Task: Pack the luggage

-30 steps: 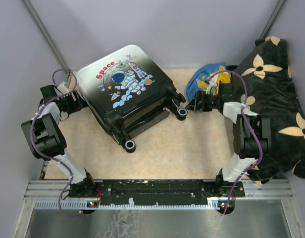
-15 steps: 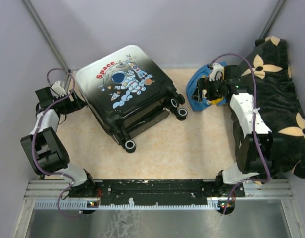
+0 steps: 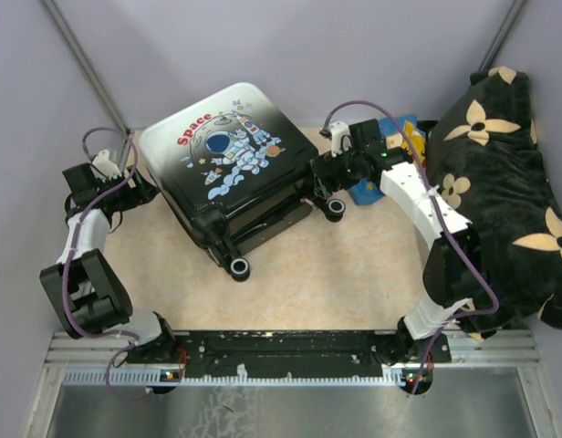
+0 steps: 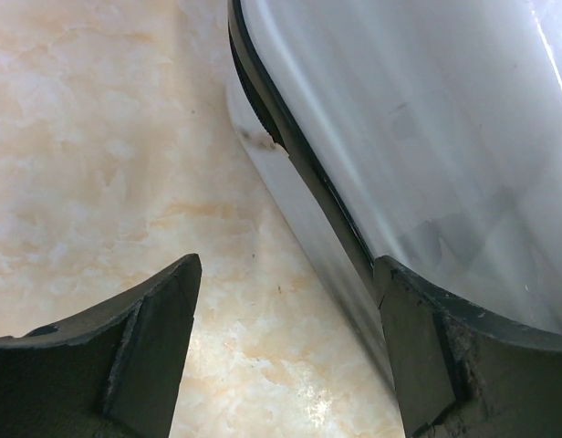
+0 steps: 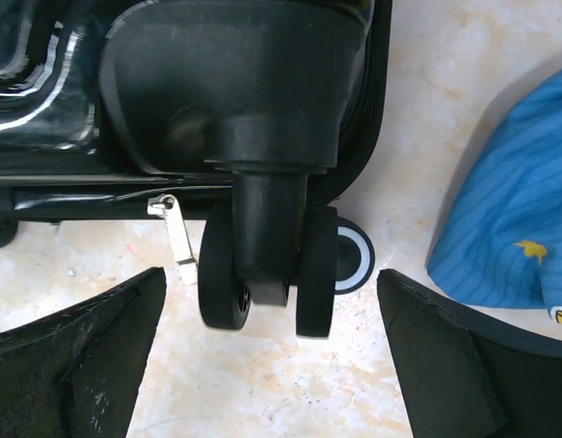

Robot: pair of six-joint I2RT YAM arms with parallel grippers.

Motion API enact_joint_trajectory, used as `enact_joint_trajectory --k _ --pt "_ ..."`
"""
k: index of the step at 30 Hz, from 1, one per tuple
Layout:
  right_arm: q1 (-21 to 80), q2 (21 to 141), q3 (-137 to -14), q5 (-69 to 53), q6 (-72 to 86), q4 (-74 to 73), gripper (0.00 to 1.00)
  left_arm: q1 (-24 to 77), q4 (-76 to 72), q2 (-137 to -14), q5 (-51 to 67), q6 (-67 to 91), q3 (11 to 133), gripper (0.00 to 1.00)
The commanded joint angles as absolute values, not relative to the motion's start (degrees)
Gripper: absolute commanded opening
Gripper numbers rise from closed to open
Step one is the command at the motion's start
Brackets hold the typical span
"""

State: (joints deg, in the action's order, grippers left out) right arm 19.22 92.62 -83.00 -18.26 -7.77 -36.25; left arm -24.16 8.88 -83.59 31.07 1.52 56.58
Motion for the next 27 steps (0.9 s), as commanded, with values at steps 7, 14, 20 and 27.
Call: enact_joint_trajectory --k 7,14,20,27 --pt "22.1 99.5 -89.5 -9.9 -11.6 -35.5 0.95 -25.4 5.5 -80.1 32.2 6.1 53.6 0.82" --pt "24.2 98.9 -89.0 -6.3 -13.6 -34.7 0.51 -25.6 4.3 -81.6 34.0 8.2 53.7 0.81" --pt "24.2 96.0 -91.1 -5.5 -14.2 -35.8 0.00 -25.6 3.3 -83.8 36.6 9.6 53.4 0.80" --pt "24.2 88.1 -94.2 -5.9 -13.8 -34.4 0.00 -24.7 1.9 -85.5 40.4 11.2 53.8 0.79"
